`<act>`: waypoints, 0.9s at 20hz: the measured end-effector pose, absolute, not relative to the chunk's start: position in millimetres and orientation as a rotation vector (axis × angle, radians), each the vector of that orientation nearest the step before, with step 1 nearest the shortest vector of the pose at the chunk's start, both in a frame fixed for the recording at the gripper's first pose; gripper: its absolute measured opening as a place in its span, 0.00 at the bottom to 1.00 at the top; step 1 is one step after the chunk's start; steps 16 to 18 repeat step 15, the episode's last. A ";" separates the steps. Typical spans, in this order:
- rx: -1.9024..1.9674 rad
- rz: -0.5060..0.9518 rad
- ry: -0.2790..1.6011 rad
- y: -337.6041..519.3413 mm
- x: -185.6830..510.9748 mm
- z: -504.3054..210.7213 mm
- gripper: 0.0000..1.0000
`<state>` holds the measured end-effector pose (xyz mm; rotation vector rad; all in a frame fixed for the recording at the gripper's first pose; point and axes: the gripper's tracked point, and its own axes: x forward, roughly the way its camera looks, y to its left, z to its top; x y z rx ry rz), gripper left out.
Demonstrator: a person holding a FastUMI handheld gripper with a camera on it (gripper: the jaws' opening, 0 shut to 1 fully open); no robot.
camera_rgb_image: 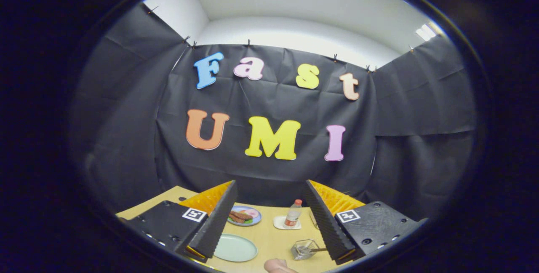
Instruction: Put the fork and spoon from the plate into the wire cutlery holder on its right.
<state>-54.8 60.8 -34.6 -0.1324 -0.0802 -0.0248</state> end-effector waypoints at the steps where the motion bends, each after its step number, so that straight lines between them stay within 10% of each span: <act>1: -0.133 -0.032 -0.087 60.3 -59.4 -33.1 0.95; 18: -0.037 -0.018 0.008 43.0 -70.5 -53.4 0.95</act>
